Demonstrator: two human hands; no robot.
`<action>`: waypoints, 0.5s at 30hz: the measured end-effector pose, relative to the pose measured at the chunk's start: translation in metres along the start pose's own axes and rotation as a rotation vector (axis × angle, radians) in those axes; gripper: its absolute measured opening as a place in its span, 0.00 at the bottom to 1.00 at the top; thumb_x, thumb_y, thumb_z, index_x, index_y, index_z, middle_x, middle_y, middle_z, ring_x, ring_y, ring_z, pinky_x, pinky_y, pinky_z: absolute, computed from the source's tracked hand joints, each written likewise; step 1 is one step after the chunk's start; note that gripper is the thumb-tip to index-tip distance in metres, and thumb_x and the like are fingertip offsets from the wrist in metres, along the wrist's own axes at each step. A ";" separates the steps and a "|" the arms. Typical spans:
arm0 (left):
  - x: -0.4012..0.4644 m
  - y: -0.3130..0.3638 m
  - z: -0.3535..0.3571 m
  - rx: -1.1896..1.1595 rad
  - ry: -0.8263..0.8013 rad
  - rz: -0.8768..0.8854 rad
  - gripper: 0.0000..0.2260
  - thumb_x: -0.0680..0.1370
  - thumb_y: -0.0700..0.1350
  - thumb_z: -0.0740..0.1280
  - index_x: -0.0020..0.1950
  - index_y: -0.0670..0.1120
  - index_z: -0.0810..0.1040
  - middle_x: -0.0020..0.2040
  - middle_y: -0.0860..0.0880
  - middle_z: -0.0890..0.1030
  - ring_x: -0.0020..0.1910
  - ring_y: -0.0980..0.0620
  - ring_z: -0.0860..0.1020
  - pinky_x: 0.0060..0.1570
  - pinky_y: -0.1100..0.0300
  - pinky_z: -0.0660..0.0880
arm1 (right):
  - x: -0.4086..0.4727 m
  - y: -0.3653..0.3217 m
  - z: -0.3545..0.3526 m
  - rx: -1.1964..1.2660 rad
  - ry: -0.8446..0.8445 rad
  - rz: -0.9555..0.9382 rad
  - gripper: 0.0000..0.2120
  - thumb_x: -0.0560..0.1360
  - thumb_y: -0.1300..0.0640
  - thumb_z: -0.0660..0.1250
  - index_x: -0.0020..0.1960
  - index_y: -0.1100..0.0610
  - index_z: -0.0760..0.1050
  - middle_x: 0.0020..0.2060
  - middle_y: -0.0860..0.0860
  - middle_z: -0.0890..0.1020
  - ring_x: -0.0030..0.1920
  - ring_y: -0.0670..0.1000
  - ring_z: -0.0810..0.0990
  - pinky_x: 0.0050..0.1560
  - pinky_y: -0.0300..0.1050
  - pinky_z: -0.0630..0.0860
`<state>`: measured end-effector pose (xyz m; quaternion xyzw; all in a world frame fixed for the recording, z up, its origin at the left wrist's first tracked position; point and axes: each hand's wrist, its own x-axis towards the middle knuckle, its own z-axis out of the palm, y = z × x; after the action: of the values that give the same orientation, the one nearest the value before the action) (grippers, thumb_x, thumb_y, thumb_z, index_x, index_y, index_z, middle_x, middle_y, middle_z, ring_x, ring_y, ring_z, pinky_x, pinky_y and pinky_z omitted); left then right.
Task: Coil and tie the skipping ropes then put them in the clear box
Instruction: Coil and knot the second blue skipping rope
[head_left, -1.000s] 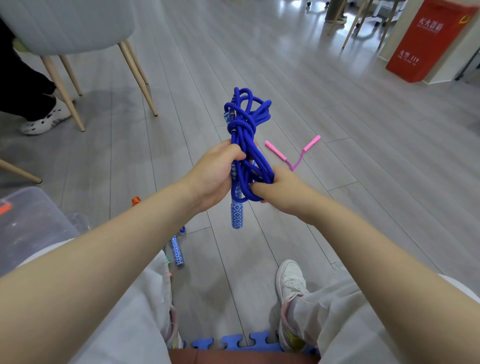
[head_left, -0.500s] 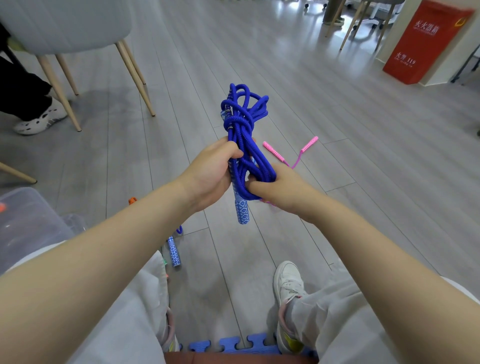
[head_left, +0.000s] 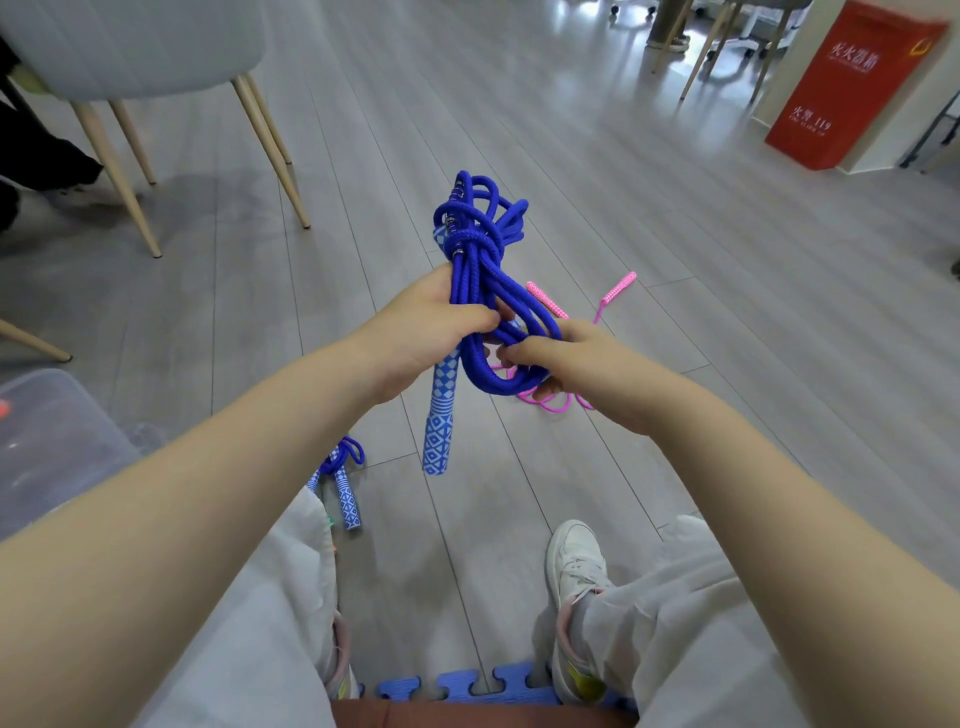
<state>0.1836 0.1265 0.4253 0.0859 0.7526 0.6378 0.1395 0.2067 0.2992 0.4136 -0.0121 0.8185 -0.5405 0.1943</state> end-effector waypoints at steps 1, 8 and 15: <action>0.000 0.001 -0.001 0.013 0.000 -0.005 0.11 0.75 0.32 0.63 0.53 0.44 0.77 0.48 0.46 0.83 0.49 0.47 0.83 0.54 0.52 0.79 | 0.001 -0.001 0.000 0.000 0.019 0.013 0.10 0.69 0.49 0.68 0.44 0.53 0.82 0.44 0.57 0.82 0.43 0.50 0.78 0.53 0.54 0.77; -0.003 0.003 -0.001 0.066 -0.052 0.005 0.15 0.71 0.29 0.66 0.51 0.47 0.76 0.43 0.53 0.83 0.37 0.61 0.79 0.36 0.69 0.74 | 0.003 0.002 -0.001 0.027 0.020 0.027 0.07 0.73 0.55 0.68 0.48 0.57 0.79 0.41 0.54 0.77 0.42 0.51 0.76 0.49 0.49 0.78; -0.004 0.007 -0.005 0.104 -0.109 -0.005 0.10 0.77 0.33 0.64 0.52 0.47 0.75 0.45 0.51 0.83 0.43 0.52 0.81 0.50 0.54 0.79 | 0.001 -0.003 0.000 0.094 0.038 0.058 0.08 0.76 0.58 0.62 0.47 0.61 0.77 0.42 0.56 0.76 0.42 0.51 0.74 0.43 0.43 0.77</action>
<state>0.1859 0.1216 0.4329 0.1260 0.7760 0.5920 0.1772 0.2056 0.2975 0.4156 0.0311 0.7958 -0.5725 0.1949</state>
